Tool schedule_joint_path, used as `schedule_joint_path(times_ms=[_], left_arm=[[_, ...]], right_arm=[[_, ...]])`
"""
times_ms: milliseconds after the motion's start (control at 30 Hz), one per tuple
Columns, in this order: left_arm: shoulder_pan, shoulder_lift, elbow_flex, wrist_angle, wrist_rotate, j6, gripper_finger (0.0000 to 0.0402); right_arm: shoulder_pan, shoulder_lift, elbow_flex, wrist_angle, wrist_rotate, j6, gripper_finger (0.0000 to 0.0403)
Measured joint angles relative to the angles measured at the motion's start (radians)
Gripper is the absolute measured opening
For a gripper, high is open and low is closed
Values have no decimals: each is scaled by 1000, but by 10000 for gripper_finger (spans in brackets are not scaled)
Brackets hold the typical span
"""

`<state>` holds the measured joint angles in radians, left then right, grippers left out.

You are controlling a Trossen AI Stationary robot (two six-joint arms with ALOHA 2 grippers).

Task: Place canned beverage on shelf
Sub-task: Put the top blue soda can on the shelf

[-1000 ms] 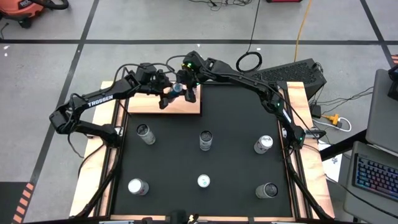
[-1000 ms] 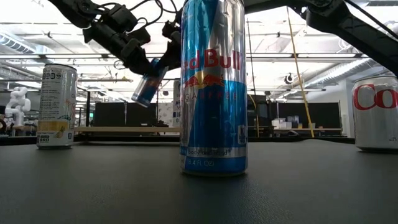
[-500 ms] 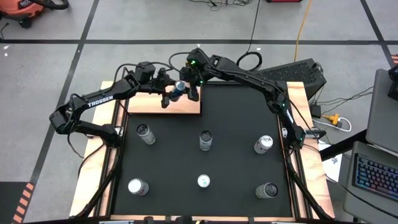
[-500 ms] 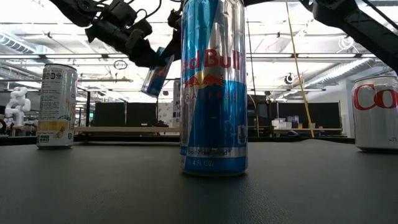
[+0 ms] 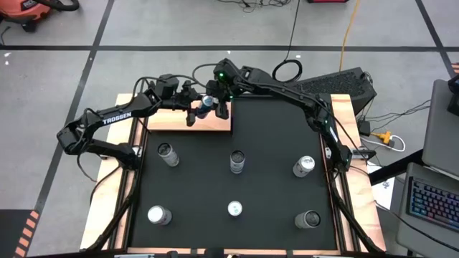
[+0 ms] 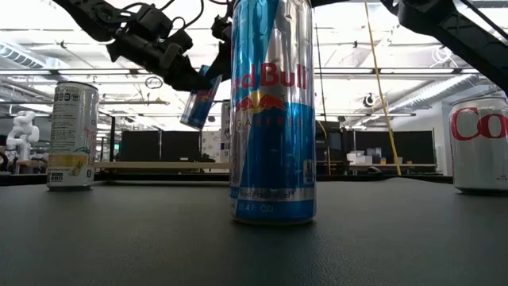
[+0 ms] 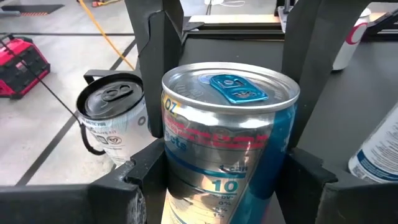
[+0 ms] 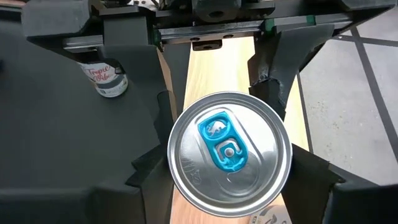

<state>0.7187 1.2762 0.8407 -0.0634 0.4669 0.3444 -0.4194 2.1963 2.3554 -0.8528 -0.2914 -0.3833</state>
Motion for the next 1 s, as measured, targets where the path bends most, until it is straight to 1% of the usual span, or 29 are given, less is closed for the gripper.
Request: schedule_joint_path(times_ms=[200, 467, 1000], left_arm=[[0, 0, -1, 18, -5, 3, 224], [1, 1, -3, 35, -3, -22, 224], [1, 2, -3, 40, 8, -23, 224]], right_arm=[[-2, -4, 0, 1, 27, -15, 222], [-7, -8, 0, -7, 28, -3, 222], [2, -13, 0, -5, 33, 11, 222]])
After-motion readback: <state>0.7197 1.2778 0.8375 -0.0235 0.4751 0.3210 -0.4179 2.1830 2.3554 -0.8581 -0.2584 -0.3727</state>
